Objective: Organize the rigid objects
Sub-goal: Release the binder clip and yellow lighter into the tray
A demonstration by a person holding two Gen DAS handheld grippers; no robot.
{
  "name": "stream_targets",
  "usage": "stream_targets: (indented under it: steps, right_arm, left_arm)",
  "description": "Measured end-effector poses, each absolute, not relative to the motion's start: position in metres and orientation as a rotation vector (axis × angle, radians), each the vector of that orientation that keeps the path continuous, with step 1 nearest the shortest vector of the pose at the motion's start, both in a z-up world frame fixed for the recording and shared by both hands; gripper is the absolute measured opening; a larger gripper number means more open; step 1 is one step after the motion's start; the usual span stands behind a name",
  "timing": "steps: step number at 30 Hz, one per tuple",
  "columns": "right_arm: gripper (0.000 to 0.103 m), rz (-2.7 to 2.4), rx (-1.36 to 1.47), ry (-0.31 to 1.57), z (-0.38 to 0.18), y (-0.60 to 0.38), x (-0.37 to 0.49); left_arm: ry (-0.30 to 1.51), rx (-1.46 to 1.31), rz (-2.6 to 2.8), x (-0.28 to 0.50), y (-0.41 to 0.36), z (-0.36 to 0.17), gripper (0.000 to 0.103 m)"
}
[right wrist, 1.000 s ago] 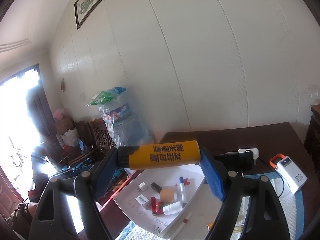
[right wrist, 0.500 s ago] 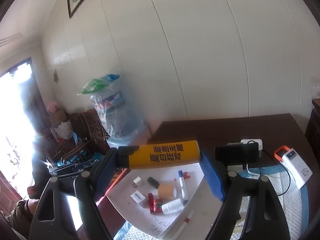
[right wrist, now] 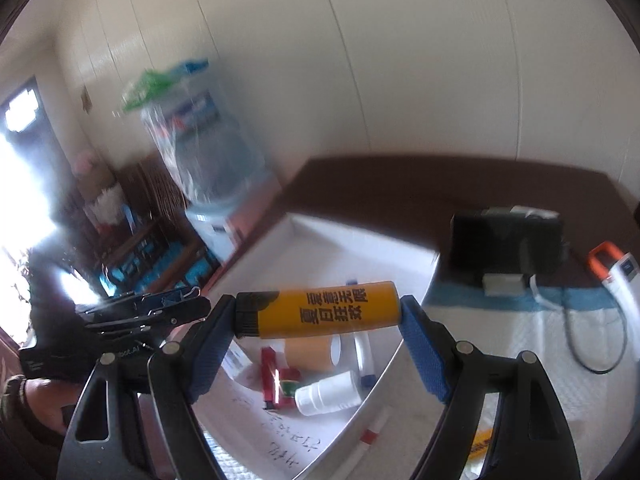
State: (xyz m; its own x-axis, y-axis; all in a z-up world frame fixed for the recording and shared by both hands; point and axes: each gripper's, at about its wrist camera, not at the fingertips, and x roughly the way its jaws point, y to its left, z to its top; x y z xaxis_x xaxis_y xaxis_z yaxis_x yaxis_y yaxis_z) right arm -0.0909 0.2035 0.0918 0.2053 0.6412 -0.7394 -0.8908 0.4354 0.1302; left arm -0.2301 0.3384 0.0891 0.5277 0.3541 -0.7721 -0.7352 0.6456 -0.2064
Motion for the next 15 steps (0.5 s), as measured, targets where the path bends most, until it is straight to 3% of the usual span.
stream_targets:
  steps: [9, 11, 12, 13, 15]
  right_arm:
    - [0.081, 1.07, -0.407, 0.911, 0.044, 0.237, -0.076]
    - [0.082, 1.061, -0.409, 0.93, 0.037, 0.237, -0.073]
    - [0.082, 1.06, -0.41, 0.94, 0.035, 0.237, -0.073]
    - [0.086, 1.054, -0.411, 0.946, 0.034, 0.236, -0.072]
    - [0.093, 1.052, -0.4, 0.938, 0.035, 0.235, -0.072]
  left_arm:
    - [0.836, -0.633, 0.716, -0.228, 0.361, 0.052, 0.034]
    - [0.839, -0.638, 0.726, -0.229, 0.364, 0.049, 0.058]
    - [0.839, -0.634, 0.739, -0.229, 0.366, 0.048, 0.088]
    - [0.837, -0.623, 0.757, -0.23, 0.365, 0.048, 0.101]
    - [0.821, -0.602, 0.782, -0.232, 0.363, 0.049, 0.103]
